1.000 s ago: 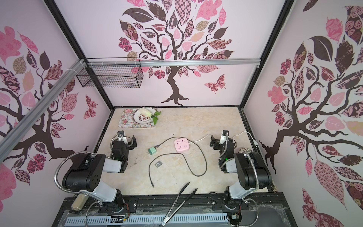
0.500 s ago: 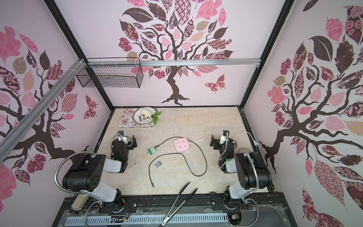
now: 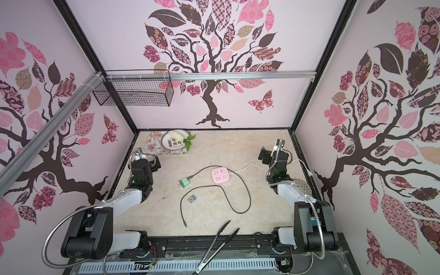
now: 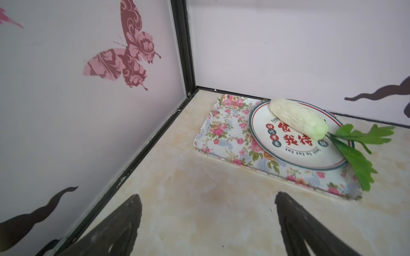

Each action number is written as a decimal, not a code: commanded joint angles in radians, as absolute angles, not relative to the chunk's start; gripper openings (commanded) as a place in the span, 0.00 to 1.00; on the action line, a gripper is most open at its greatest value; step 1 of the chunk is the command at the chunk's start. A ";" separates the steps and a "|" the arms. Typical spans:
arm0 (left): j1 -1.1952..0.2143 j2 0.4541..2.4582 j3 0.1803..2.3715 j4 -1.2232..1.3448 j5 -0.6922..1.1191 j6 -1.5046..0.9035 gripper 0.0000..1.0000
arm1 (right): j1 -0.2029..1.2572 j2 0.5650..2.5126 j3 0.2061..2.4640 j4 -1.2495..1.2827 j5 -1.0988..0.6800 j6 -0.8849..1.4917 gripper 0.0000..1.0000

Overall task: Charge mp3
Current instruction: Pick up the plug from the center of the board.

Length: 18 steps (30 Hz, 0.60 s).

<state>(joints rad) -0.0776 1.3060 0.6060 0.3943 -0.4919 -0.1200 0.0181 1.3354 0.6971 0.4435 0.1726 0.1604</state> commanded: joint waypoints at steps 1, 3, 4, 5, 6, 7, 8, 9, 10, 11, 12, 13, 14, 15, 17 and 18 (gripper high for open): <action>-0.109 1.266 0.768 -0.084 -0.532 -0.264 0.95 | 0.016 1.338 0.863 0.050 0.189 0.278 1.00; -0.134 1.263 0.845 -0.233 -0.517 -0.326 0.95 | 0.018 1.354 0.917 -0.031 0.136 0.331 1.00; -0.148 1.265 0.879 -0.304 -0.503 -0.354 0.96 | 0.020 1.359 0.941 -0.070 0.108 0.362 1.00; -0.167 1.269 0.909 -0.375 -0.500 -0.373 0.97 | 0.027 1.367 0.962 -0.102 0.074 0.385 1.00; -0.186 1.273 0.932 -0.424 -0.500 -0.386 0.98 | 0.037 1.372 0.978 -0.125 0.052 0.402 1.00; -0.208 1.281 0.956 -0.486 -0.501 -0.402 0.98 | 0.054 1.378 0.996 -0.150 0.035 0.420 1.00; -0.231 1.286 0.975 -0.537 -0.482 -0.410 0.97 | 0.074 1.387 1.015 -0.170 0.007 0.436 1.00; -0.251 1.297 0.989 -0.573 -0.451 -0.410 0.97 | 0.092 1.394 1.029 -0.186 -0.015 0.454 1.00; -0.278 1.307 0.998 -0.616 -0.419 -0.417 0.98 | 0.113 1.402 1.040 -0.196 -0.046 0.484 1.00; -0.307 1.321 1.005 -0.655 -0.383 -0.416 0.97 | 0.137 1.412 1.044 -0.196 -0.093 0.508 1.00; -0.329 1.330 1.010 -0.689 -0.345 -0.419 0.97 | 0.155 1.422 1.051 -0.195 -0.132 0.531 1.00; -0.349 1.336 1.002 -0.709 -0.310 -0.427 0.96 | 0.175 1.435 1.058 -0.195 -0.178 0.549 1.00; -0.366 1.334 0.982 -0.706 -0.271 -0.429 0.96 | 0.190 1.447 1.063 -0.193 -0.220 0.567 1.00; -0.378 1.326 0.962 -0.695 -0.232 -0.427 0.96 | 0.203 1.459 1.068 -0.191 -0.246 0.579 1.00; -0.390 1.301 0.907 -0.648 -0.142 -0.415 0.96 | 0.227 1.476 1.069 -0.175 -0.304 0.598 1.00; -0.390 1.293 0.889 -0.631 -0.107 -0.409 0.96 | 0.236 1.485 1.072 -0.172 -0.324 0.600 1.00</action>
<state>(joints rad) -0.3874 1.3235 0.9424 -0.6067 -0.2531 -0.3962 0.2203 1.4532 1.0313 -0.1471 -0.1997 0.5392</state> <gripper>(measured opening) 0.958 0.997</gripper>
